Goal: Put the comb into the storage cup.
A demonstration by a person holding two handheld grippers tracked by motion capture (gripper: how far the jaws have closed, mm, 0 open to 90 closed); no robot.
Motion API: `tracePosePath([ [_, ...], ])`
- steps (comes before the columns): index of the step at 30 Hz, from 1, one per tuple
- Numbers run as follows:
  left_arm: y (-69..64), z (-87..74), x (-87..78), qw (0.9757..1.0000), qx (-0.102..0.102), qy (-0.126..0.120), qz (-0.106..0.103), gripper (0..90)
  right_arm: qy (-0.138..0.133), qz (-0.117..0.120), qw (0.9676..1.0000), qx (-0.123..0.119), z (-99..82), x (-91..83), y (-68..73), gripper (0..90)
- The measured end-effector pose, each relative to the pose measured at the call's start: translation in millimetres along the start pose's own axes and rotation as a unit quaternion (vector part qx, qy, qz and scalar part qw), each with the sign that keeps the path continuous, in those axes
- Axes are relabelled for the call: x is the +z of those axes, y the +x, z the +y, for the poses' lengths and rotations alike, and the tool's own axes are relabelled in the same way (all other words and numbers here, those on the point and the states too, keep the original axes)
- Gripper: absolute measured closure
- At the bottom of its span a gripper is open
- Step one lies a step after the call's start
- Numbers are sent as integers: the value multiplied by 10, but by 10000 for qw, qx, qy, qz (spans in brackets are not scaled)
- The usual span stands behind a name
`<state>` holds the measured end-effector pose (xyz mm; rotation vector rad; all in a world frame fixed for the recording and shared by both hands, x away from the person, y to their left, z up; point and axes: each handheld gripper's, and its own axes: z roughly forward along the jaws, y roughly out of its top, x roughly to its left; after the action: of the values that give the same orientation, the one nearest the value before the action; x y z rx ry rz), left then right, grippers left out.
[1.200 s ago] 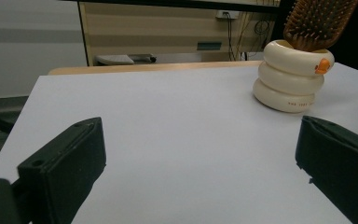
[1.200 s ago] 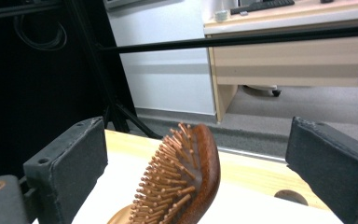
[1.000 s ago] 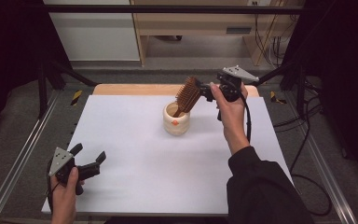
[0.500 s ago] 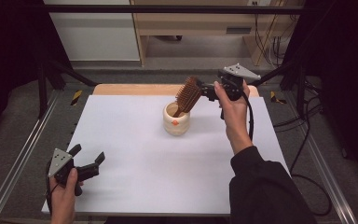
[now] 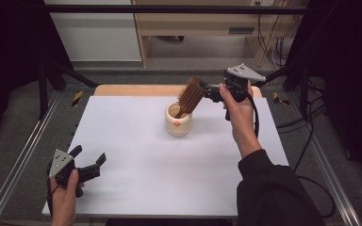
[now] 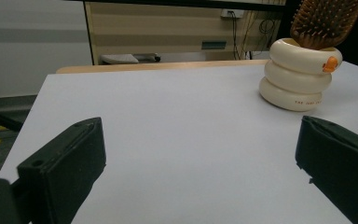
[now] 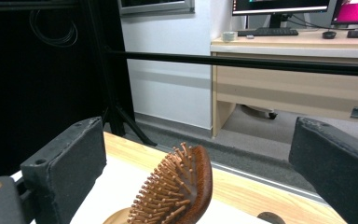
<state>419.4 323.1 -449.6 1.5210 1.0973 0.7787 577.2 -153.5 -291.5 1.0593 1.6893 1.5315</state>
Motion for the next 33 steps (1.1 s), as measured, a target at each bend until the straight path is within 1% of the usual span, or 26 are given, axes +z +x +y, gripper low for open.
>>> tracePosePath([
  [11,-5,2,2,10000,7,-12,-3,16,-249,-94,9996,-48,34,-132,-28,34],
  [16,-4,2,1,10000,8,-8,-4,16,-307,-133,9994,2,29,-201,-72,33],
  [26,-5,1,3,10000,19,-1,-1,16,-378,-231,9990,102,3,-362,-186,31],
  [29,-6,1,2,10000,20,0,-1,16,-326,-258,9991,68,-10,-392,-215,32],
  [33,-6,0,2,10000,19,-1,3,16,-329,-260,9991,74,-15,-436,-230,31],
])
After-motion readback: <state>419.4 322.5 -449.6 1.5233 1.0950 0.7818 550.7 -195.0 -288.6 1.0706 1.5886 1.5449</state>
